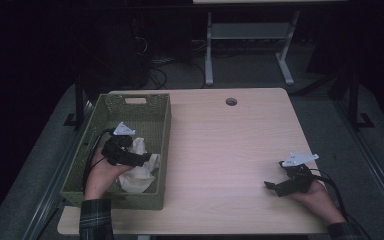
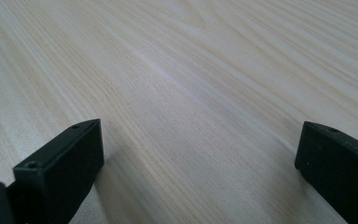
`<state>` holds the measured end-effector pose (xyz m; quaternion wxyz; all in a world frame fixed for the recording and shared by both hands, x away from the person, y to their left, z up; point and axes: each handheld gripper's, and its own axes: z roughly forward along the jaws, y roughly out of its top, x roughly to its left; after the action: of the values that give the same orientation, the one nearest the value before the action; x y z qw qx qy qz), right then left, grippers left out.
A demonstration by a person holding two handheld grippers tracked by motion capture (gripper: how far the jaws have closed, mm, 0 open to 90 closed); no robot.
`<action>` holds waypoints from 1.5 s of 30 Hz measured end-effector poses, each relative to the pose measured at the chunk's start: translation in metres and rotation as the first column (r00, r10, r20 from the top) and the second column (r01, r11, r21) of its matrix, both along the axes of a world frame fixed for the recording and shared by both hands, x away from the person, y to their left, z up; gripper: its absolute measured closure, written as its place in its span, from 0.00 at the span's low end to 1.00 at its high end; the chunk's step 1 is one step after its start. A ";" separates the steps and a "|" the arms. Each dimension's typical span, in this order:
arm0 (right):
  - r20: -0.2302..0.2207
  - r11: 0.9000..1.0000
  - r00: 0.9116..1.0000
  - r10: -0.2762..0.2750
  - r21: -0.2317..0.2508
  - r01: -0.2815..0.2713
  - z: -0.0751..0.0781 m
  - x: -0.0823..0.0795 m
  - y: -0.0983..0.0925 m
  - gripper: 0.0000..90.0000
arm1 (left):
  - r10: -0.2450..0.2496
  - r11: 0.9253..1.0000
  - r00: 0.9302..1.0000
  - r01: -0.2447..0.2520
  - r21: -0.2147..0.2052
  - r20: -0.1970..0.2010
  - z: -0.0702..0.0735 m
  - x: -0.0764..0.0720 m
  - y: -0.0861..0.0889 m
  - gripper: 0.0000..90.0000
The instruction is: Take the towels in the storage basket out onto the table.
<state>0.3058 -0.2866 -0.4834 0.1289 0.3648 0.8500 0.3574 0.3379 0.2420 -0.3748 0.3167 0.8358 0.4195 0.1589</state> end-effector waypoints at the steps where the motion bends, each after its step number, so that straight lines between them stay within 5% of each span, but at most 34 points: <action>1: 0.000 1.000 1.000 0.000 0.000 0.000 0.000 0.000 0.000 0.01 | 0.005 1.000 1.000 -0.005 -0.002 -0.004 -0.004 0.001 0.003 0.15; 10: 0.000 1.000 1.000 0.000 0.001 0.000 0.000 0.000 0.000 0.01 | 0.030 0.999 0.998 -0.029 0.027 -0.057 -0.026 0.009 0.008 0.15; 12: 0.001 1.000 1.000 0.001 0.001 -0.001 0.000 0.000 0.000 0.01 | 0.047 0.996 0.995 -0.040 0.076 -0.085 -0.033 0.012 0.007 0.15; 20: 0.000 1.000 1.000 0.001 0.000 -0.001 0.000 0.000 0.000 0.01 | 0.066 0.987 0.984 -0.041 0.156 -0.163 -0.045 0.017 0.002 0.14; 22: 0.005 1.000 1.000 0.004 0.000 -0.004 0.000 0.001 0.000 0.01 | 0.070 0.984 0.980 -0.037 0.176 -0.185 -0.047 0.018 0.002 0.14; 25: 0.004 1.000 1.000 0.005 -0.003 -0.005 0.000 0.001 0.000 0.01 | 0.086 0.981 0.965 -0.038 0.191 -0.248 -0.055 0.021 0.002 0.14; 33: 0.005 1.000 1.000 0.005 -0.001 -0.005 0.000 0.001 0.000 0.01 | 0.100 0.979 0.942 -0.035 0.203 -0.321 -0.062 0.023 0.002 0.14; 43: 0.005 1.000 1.000 0.006 -0.001 -0.006 0.000 0.001 0.000 0.01 | 0.106 0.973 0.936 -0.029 0.227 -0.335 -0.062 0.024 0.001 0.17; 44: 0.004 1.000 1.000 0.006 -0.001 -0.006 0.000 0.001 0.000 0.01 | 0.099 0.977 0.936 -0.027 0.212 -0.337 -0.060 0.023 0.002 0.33; 45: 0.004 1.000 1.000 0.006 -0.001 -0.006 0.000 0.001 0.000 0.01 | 0.103 0.977 0.938 -0.032 0.212 -0.332 -0.059 0.022 0.001 0.33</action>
<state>0.3063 -0.2862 -0.4837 0.1298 0.3612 0.8510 0.3584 0.3598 0.2430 -0.4336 0.1464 0.8636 0.4782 0.0647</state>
